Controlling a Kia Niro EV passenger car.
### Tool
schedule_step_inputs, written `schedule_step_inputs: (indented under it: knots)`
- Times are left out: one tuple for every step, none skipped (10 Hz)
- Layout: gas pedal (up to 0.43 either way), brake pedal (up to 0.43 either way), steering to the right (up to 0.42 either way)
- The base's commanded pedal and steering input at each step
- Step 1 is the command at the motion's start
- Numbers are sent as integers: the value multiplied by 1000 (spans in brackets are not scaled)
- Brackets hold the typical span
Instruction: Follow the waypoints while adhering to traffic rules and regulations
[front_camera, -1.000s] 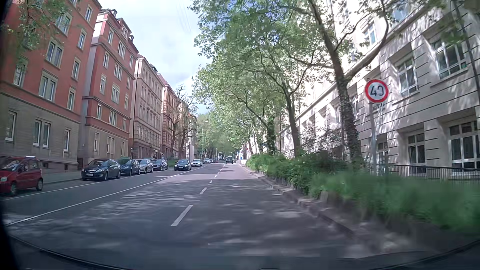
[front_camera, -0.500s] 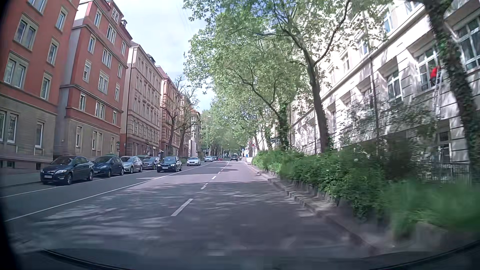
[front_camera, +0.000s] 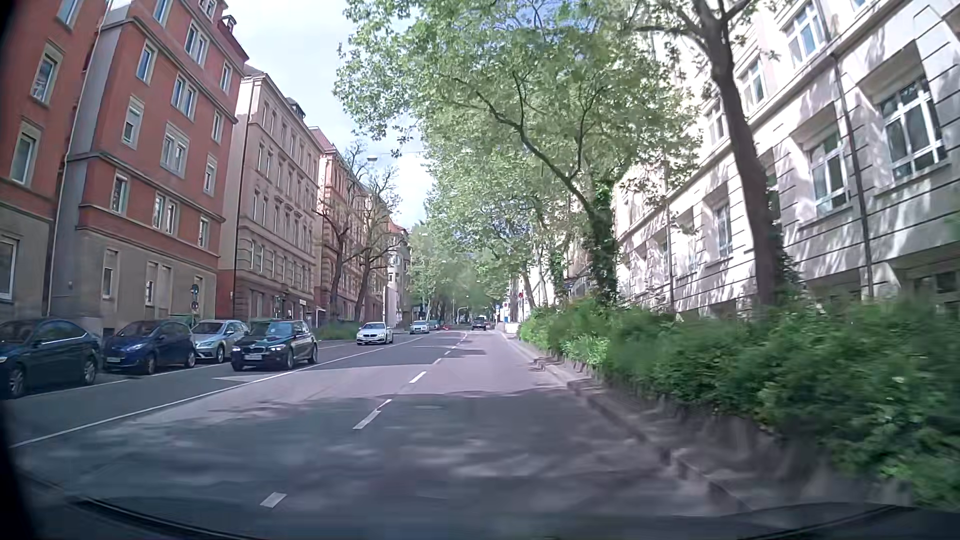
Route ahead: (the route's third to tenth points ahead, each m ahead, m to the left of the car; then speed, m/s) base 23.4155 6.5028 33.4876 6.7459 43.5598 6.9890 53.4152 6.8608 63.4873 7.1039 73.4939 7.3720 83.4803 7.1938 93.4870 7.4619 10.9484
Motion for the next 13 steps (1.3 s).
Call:
schedule_step_inputs:
  knots:
    - [138,0,-15]
    - [138,0,-14]
    - [138,0,-12]
    - [138,0,-11]
    - [138,0,-10]
    - [138,0,-9]
    - [138,0,-8]
    - [138,0,-6]
    - [138,0,-3]
    - [138,0,-3]
    - [138,0,-2]
    - [138,0,-2]
    - [138,0,0]
